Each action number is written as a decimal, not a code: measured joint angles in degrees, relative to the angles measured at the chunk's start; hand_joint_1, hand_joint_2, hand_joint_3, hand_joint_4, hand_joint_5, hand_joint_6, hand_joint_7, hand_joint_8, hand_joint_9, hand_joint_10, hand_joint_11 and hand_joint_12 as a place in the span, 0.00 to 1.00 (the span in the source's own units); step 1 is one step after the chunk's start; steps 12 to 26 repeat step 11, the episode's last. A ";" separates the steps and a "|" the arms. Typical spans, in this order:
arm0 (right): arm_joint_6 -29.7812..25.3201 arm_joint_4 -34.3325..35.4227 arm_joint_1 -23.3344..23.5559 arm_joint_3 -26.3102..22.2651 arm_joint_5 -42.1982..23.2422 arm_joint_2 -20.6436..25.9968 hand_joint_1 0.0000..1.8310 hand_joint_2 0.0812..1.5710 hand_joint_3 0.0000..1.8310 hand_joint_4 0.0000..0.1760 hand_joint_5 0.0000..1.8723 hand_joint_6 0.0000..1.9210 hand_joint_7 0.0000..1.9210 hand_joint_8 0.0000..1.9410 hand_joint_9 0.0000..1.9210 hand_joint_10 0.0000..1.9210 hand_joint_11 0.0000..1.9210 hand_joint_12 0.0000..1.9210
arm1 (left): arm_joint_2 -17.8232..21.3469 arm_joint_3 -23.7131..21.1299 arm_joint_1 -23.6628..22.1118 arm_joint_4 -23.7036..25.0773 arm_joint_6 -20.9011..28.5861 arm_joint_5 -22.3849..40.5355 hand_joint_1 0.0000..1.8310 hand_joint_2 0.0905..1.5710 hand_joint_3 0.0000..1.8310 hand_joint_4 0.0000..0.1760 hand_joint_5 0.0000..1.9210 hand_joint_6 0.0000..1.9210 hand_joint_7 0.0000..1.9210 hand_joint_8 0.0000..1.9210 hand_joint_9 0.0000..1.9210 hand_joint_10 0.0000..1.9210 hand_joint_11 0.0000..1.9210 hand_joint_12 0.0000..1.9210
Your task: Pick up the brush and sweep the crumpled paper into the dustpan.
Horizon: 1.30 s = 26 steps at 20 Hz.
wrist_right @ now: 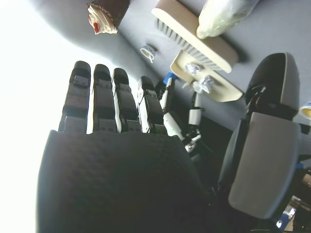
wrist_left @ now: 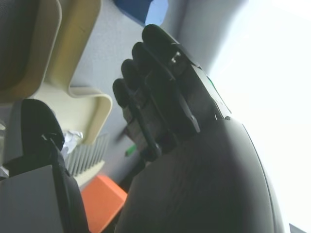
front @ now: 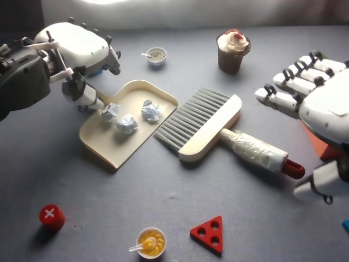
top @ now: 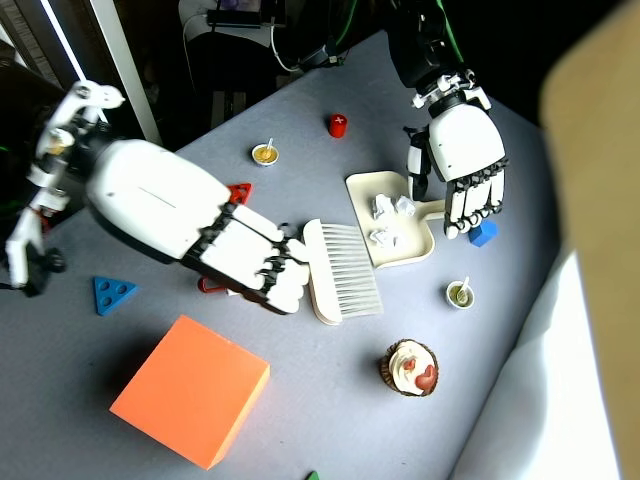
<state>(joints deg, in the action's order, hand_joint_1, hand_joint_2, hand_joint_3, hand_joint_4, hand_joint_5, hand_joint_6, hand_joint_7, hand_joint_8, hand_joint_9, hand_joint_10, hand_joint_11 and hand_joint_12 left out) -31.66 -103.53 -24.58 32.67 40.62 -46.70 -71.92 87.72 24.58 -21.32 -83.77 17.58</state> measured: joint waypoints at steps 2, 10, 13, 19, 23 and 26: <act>-0.68 -1.44 -1.07 -0.59 -0.39 1.36 0.37 0.49 0.00 0.00 0.00 0.00 0.00 0.00 0.00 0.00 0.00 0.00 | 0.35 -0.13 0.00 -0.15 0.02 -0.11 0.55 0.64 0.01 0.00 0.38 0.00 0.40 0.00 0.40 0.00 0.28 0.35; -5.79 -2.23 -3.52 1.81 -0.94 1.18 0.37 0.52 0.01 0.00 0.00 0.00 0.00 0.00 0.00 0.00 0.00 0.00 | 1.01 -0.79 -0.07 0.37 0.00 -0.15 0.52 0.63 0.00 0.00 0.39 0.00 0.42 0.00 0.44 0.00 0.36 0.32; -5.81 -2.29 -3.52 1.49 -0.92 1.29 0.36 0.52 0.01 0.00 0.00 0.00 0.00 0.00 0.00 0.00 0.00 0.00 | 1.03 -0.79 -0.07 0.37 0.02 -0.13 0.55 0.59 0.00 0.00 0.42 0.00 0.44 0.00 0.44 0.00 0.34 0.32; -5.81 -2.29 -3.52 1.49 -0.92 1.29 0.36 0.52 0.01 0.00 0.00 0.00 0.00 0.00 0.00 0.00 0.00 0.00 | 1.03 -0.79 -0.07 0.37 0.02 -0.13 0.55 0.59 0.00 0.00 0.42 0.00 0.44 0.00 0.44 0.00 0.34 0.32; -5.81 -2.29 -3.52 1.49 -0.92 1.29 0.36 0.52 0.01 0.00 0.00 0.00 0.00 0.00 0.00 0.00 0.00 0.00 | 1.03 -0.79 -0.07 0.37 0.02 -0.13 0.55 0.59 0.00 0.00 0.42 0.00 0.44 0.00 0.44 0.00 0.34 0.32; -5.81 -2.29 -3.52 1.49 -0.92 1.29 0.36 0.52 0.01 0.00 0.00 0.00 0.00 0.00 0.00 0.00 0.00 0.00 | 1.03 -0.79 -0.07 0.37 0.02 -0.13 0.55 0.59 0.00 0.00 0.42 0.00 0.44 0.00 0.44 0.00 0.34 0.32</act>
